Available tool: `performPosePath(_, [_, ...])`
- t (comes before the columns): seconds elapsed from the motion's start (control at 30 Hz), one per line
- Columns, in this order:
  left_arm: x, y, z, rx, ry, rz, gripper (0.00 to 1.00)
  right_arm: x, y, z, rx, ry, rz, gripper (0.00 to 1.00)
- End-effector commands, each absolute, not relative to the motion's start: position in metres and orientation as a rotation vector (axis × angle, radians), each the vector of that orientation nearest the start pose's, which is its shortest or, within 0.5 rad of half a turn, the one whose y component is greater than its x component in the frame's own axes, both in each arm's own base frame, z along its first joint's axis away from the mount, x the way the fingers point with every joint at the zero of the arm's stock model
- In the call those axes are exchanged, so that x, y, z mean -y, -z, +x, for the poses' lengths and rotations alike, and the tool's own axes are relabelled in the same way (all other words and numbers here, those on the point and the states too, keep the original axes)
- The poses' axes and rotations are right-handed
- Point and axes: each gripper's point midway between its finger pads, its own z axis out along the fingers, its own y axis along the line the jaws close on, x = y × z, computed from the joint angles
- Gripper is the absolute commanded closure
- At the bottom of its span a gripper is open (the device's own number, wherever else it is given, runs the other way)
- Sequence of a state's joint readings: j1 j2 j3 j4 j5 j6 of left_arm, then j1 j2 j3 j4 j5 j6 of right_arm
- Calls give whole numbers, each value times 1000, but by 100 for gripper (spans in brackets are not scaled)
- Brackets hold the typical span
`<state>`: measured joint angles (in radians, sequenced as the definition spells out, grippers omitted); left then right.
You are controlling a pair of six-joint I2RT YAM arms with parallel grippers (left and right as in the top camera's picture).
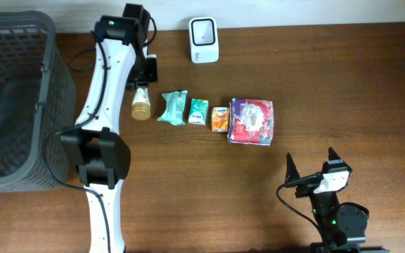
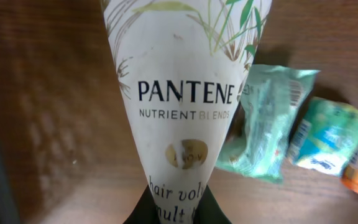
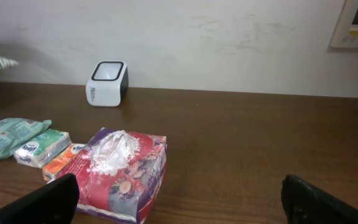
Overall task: Scan the item barcode
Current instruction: 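Lay the Pantene tube on the table left of the green pouch, then raise the right arm and move its gripper toward the tissue box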
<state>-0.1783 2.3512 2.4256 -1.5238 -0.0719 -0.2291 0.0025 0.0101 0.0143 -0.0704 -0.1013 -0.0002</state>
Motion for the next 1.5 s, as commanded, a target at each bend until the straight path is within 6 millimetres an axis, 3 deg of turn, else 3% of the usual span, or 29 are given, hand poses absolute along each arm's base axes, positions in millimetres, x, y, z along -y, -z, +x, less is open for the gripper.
performPosePath(0.0, [68,-104,470,-3033,-108,-100,100,-16,-158,245,-1639,-73,-73,1])
performPosePath(0.2, [64,-56,461,-3088,-147,-86,100,-16,-158,245,-1639,-73,-73,1])
performPosePath(0.3, [63,-48,455,-3112,-154,-85,98,-16,-158,245,-1639,-73,-73,1])
performPosePath(0.43, [66,-48,453,-3119,-134,-85,83,-16,-158,245,-1639,-73,-73,1])
performPosePath(0.47, [66,-48,453,-3121,-131,-85,76,-16,-158,245,-1639,-73,-73,1])
performPosePath(0.53, [66,-49,454,-3116,-131,-85,53,-16,-158,245,-1639,-73,-73,1])
performPosePath(0.6, [66,-56,456,-3109,-130,-86,49,-16,-158,245,-1639,-73,-73,1])
performPosePath(0.67, [65,-73,460,-3090,-124,-89,48,-16,-158,245,-1639,-73,-73,1])
performPosePath(0.87, [67,-181,484,-2880,-82,-63,46,-16,-158,245,-1639,-73,-73,1])
performPosePath(0.97, [65,-235,477,-2777,-52,-65,47,-16,-158,245,-1639,-73,-73,1])
performPosePath(1.1, [67,-291,464,-2647,8,-38,42,-16,-158,245,-1639,-73,-73,1])
performPosePath(1.17, [66,-309,456,-2608,18,-40,42,-16,-158,245,-1639,-73,-73,1])
performPosePath(1.2, [65,-321,451,-2580,25,-41,36,-16,-158,245,-1639,-73,-73,1])
performPosePath(1.3, [63,-340,441,-2535,34,-43,0,-16,-158,245,-1639,-73,-73,1])
performPosePath(1.47, [62,-337,441,-2547,27,-44,1,-16,-158,245,-1639,-73,-73,1])
